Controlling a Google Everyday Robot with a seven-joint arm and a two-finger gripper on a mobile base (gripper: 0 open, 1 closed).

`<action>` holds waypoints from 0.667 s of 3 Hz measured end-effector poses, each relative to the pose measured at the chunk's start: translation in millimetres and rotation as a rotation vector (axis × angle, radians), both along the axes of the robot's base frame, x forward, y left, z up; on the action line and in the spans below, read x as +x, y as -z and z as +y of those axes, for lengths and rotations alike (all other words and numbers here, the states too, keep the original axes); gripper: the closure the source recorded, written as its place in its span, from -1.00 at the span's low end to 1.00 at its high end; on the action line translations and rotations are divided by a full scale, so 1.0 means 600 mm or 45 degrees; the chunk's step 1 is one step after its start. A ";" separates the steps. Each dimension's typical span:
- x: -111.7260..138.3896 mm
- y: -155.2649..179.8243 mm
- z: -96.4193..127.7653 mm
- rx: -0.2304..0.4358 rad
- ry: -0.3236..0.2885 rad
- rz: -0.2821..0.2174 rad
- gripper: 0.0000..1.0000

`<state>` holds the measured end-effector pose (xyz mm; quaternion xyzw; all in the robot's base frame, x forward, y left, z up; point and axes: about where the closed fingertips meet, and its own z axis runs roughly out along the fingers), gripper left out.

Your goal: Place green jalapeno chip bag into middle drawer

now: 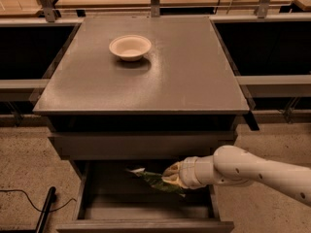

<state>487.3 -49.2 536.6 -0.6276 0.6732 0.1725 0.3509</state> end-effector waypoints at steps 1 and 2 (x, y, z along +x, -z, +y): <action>-0.001 0.001 0.002 0.001 -0.003 0.002 -0.29; -0.002 0.001 0.004 0.002 -0.006 0.003 -0.76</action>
Offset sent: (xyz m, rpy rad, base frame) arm -0.0005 0.0011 -0.0004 0.0009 0.0012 0.0019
